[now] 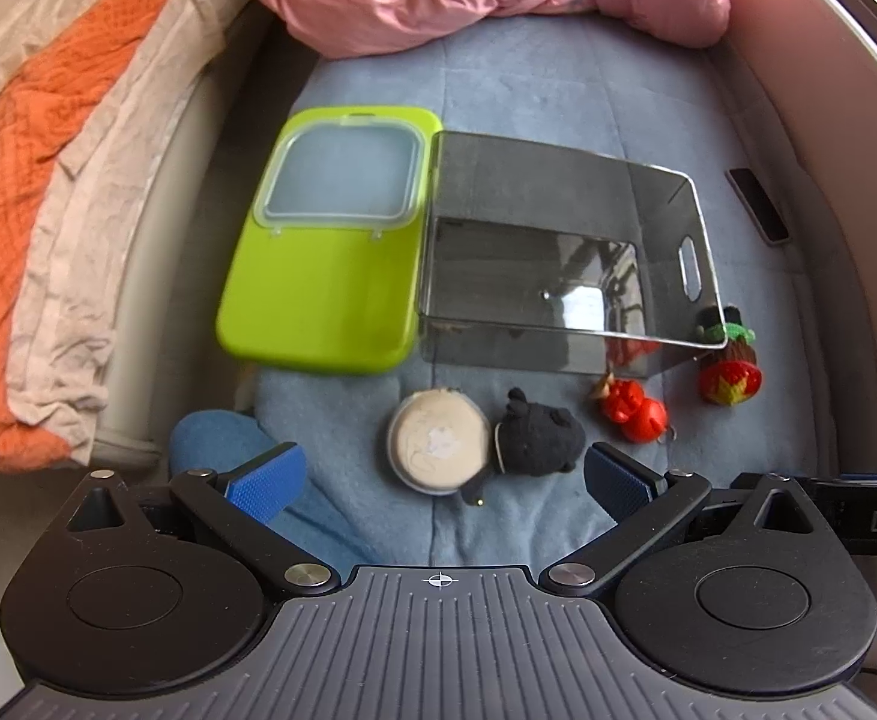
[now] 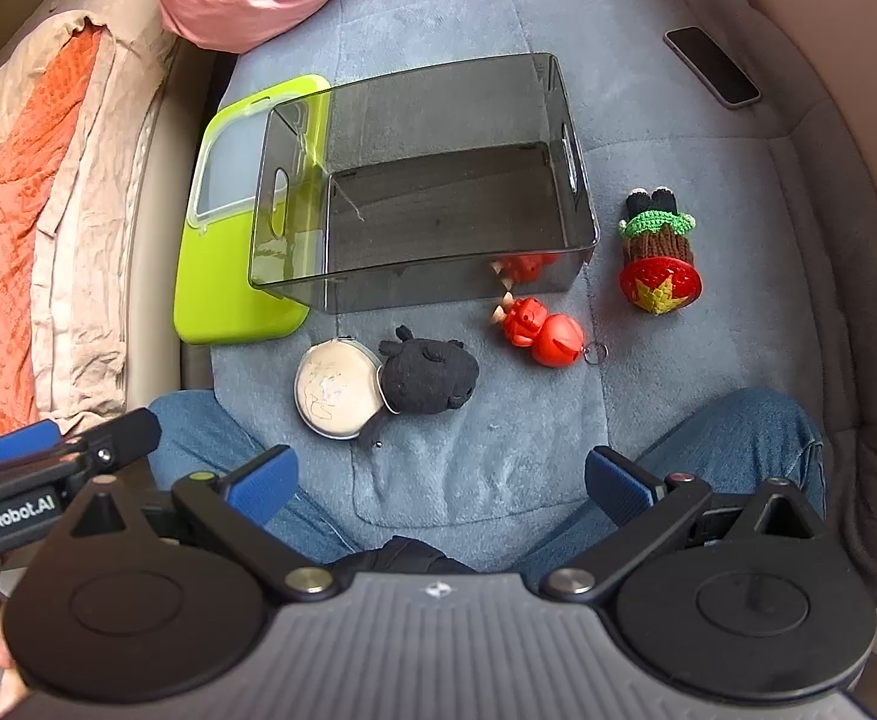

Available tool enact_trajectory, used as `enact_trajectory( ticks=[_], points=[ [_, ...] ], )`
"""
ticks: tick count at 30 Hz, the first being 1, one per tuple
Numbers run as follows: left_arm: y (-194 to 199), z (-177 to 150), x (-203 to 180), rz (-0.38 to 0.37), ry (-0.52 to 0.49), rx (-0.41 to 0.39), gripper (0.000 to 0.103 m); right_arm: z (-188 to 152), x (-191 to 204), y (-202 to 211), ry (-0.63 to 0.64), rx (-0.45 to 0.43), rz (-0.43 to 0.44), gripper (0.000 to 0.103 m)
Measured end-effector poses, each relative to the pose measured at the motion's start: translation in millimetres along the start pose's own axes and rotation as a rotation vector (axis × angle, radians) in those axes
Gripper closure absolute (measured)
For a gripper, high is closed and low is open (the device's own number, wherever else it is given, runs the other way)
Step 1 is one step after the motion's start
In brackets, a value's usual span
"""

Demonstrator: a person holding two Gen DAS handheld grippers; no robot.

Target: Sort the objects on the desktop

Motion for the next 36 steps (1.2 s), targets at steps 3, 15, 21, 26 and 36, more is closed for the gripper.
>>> enact_trajectory(
  ticks=[3, 15, 21, 26, 36],
  points=[
    [-1.5, -0.5, -0.6, 0.004, -0.004, 0.002, 0.000, -0.1, -0.1, 0.7, -0.001, 0.000, 0.002, 0.000],
    [-1.0, -3.5, 2.3, 0.001, -0.004, 0.017, 0.000, 0.1, 1.6, -7.2, -0.005, 0.021, 0.001, 0.000],
    [-5.5, -1.9, 1.3, 0.012, -0.003, 0.028, 0.000, -3.2, -3.1, -8.0, -0.006, 0.024, 0.023, 0.000],
    [-12.3, -3.5, -0.7, 0.008, -0.009, 0.050, 0.000, -0.2, -12.8, -9.8, -0.040, 0.031, 0.018, 0.000],
    [-7.7, -3.0, -4.2, -0.016, -0.009, 0.041, 0.000, -1.7, -4.3, -4.4, -0.002, 0.019, 0.006, 0.000]
  ],
)
Point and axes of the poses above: each gripper's, at about its wrist camera, not at the fingertips, and y roughly against the way its jaws point, x to its left, z to its top, the point moved 9 cm from there along -y, roughly the way its jaws point, and after that the axes turned 7 degrees about x, right-handed, at the moved point
